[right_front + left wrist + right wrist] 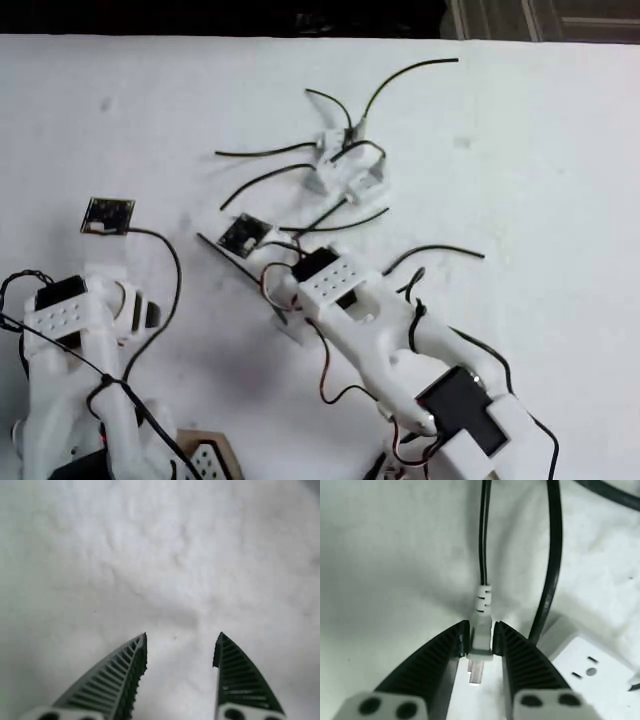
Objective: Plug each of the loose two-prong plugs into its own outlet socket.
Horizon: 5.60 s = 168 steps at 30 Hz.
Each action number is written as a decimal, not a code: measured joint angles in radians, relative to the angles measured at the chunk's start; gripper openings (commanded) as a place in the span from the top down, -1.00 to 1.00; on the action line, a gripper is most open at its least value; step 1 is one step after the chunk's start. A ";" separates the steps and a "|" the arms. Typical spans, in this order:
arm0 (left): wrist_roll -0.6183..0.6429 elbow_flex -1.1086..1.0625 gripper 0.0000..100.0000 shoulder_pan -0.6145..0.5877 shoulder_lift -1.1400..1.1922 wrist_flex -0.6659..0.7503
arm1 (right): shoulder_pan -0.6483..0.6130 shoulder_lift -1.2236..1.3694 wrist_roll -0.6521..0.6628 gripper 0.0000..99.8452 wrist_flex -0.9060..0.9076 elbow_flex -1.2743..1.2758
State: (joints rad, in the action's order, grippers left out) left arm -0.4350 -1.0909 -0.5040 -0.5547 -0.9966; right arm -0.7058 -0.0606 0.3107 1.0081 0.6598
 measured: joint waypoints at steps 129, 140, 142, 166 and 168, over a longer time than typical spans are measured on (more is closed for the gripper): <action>0.023 0.479 0.37 0.822 -0.023 -0.212 | 0.807 -1.462 -0.281 0.97 -0.127 0.471; -0.014 0.802 0.37 0.974 0.595 -0.124 | 0.807 -1.462 -0.281 0.97 -0.127 0.471; -0.014 0.859 0.37 0.993 0.678 -0.124 | 0.807 -1.462 -0.281 0.97 -0.127 0.471; -0.014 1.171 0.95 1.074 1.059 -0.287 | 0.809 -1.462 -0.281 0.97 -0.127 0.471; -0.014 1.171 0.95 1.069 1.000 -0.318 | 0.816 -1.462 -0.281 0.97 -0.127 0.471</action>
State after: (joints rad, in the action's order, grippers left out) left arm -0.4488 0.0798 0.5654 0.4457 -1.3142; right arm 0.1105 -1.5228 0.0299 0.8807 1.1308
